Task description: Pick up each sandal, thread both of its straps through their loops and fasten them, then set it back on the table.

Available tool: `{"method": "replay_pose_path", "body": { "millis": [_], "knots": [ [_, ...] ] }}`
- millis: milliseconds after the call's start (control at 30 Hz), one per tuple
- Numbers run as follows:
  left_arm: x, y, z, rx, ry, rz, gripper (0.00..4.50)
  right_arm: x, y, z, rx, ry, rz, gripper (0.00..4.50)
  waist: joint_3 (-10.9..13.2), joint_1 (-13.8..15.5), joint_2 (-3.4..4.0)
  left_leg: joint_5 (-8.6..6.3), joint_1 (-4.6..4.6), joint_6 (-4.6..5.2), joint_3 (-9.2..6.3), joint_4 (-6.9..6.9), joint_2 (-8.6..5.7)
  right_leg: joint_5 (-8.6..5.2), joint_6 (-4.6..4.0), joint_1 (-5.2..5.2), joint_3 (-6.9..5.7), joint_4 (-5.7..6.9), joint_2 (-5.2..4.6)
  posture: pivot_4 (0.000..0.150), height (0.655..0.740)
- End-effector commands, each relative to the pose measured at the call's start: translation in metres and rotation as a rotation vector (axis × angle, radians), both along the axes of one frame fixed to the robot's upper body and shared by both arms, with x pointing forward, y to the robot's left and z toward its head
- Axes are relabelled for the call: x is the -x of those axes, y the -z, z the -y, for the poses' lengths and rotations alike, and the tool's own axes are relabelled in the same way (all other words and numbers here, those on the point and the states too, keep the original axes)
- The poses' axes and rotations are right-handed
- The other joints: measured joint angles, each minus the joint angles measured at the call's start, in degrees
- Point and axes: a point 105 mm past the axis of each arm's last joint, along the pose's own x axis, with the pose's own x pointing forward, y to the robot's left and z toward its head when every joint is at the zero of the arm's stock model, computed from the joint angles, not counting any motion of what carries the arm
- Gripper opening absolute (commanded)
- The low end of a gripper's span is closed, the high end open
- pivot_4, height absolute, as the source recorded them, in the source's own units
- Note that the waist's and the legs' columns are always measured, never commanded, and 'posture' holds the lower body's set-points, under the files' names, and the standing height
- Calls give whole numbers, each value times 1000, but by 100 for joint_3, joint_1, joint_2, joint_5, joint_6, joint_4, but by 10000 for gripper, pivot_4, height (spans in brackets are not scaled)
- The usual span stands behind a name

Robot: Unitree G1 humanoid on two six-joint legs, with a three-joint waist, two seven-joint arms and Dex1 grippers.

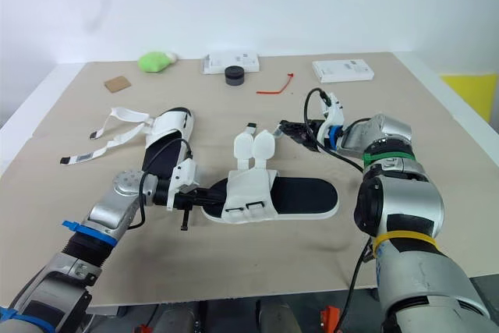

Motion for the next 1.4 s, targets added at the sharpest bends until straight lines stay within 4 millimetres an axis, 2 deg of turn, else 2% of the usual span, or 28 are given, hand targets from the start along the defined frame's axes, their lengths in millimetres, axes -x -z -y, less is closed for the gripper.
{"method": "replay_pose_path", "body": {
  "millis": [33, 233, 600, 833, 1100, 1400],
  "knots": [
    [12, 45, -6, -131, -14, -136, 0, -4, -8, -5, -64, 14, 25, 27825, 0, -1, 0, 0, 0, 0, 0, 0, 0, 0, 0, 0, 0, 0, 0, 1500, 7400],
    [8, 42, -5, -126, -22, -126, 0, -6, -5, -17, -157, 34, 12, 27825, 0, -2, 0, 0, 0, 1, -1, 0, -1, 0, 0, 2, 2, 0, 1, 1500, 7400],
    [7, 41, -9, -133, -30, -124, 0, 2, 18, -39, -200, 3, -88, 27825, 0, -6, 0, 3, 1, 4, -3, 0, -4, 0, 1, 5, 5, 0, 3, 1500, 7400],
    [8, 42, -12, -135, -41, -124, 0, 2, 17, -29, -184, 11, -75, 27825, 0, -12, 0, 3, 2, 5, -3, 0, -3, 1, 1, 5, 7, 0, 4, 1500, 7400],
    [6, 39, -9, -122, -43, -125, 0, -8, 10, -32, -207, 66, -26, 27825, 0, -16, 0, 3, 2, 5, -3, 0, -3, 0, 1, 4, 6, 0, 5, 1500, 7400],
    [8, 40, -9, -120, -43, -132, 0, -10, 13, -40, -286, 102, -42, 27825, 0, -17, 0, 3, 2, 5, -4, 0, -3, 0, 0, 4, 7, 0, 5, 1500, 7400]
  ]
}}
